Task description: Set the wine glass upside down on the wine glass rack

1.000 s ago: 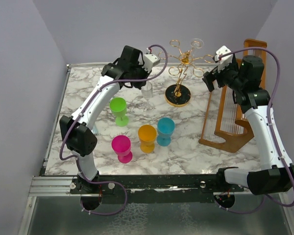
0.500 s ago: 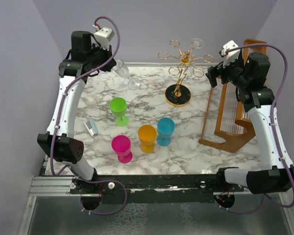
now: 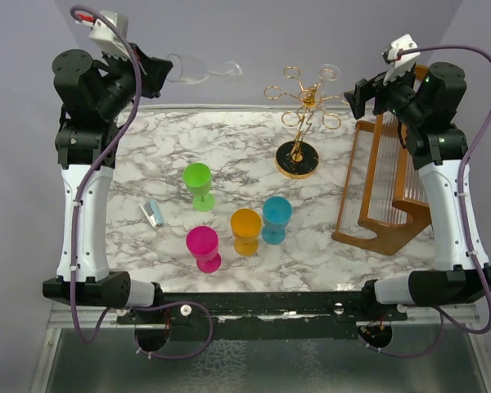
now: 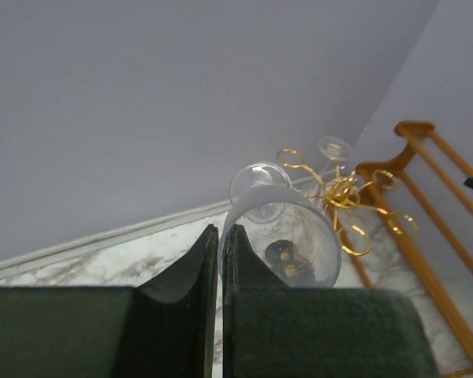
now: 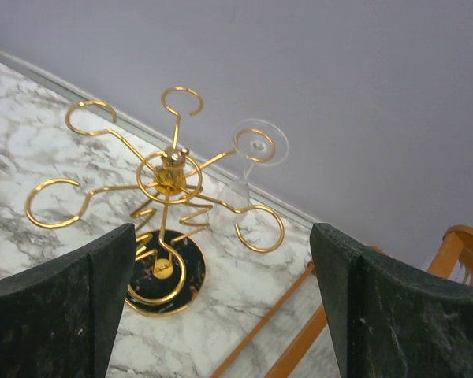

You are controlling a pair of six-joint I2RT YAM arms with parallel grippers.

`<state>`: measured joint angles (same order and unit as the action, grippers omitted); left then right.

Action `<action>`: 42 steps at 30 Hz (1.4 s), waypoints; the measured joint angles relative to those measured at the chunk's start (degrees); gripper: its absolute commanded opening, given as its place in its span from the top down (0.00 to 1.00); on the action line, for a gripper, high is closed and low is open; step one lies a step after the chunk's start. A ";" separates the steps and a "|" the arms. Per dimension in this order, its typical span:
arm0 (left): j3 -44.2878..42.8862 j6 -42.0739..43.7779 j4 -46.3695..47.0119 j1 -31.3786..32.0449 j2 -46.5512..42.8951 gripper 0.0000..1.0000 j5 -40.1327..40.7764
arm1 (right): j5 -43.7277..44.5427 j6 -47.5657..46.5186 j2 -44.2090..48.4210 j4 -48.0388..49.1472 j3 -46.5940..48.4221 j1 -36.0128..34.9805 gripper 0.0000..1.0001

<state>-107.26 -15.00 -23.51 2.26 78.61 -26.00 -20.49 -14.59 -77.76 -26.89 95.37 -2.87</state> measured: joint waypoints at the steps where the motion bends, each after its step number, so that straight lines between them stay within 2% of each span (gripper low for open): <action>1: -0.66 -1.90 1.25 0.00 0.20 1.00 -0.72 | -0.63 0.87 -0.31 0.00 1.25 0.00 0.13; 8: -2.91 -19.17 13.11 0.00 3.72 1.00 -8.92 | -8.13 7.63 -2.25 1.64 5.95 0.00 0.23; 14: -2.03 -29.31 19.21 0.04 6.78 1.00 -12.68 | -15.56 19.52 -3.43 6.58 4.68 -0.31 0.30; 21: 0.28 -34.05 20.65 0.79 7.37 1.00 -13.70 | -18.16 29.31 -4.00 11.10 0.42 -4.02 0.32; 31: 0.31 -36.96 21.31 5.07 9.97 1.00 -13.70 | -17.25 32.74 -5.07 11.93 0.57 -8.48 0.40; 39: 1.22 -37.20 21.33 7.69 10.67 1.00 -13.64 | -14.56 33.83 -5.20 11.93 0.85 -9.07 0.53; 42: 1.25 -37.18 21.33 8.15 10.67 1.00 -13.64 | -14.14 34.49 -5.57 11.96 0.85 -9.09 0.61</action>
<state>-106.02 -52.18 -2.17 10.41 89.27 -39.64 -34.63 19.90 -83.33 -14.94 96.23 -11.97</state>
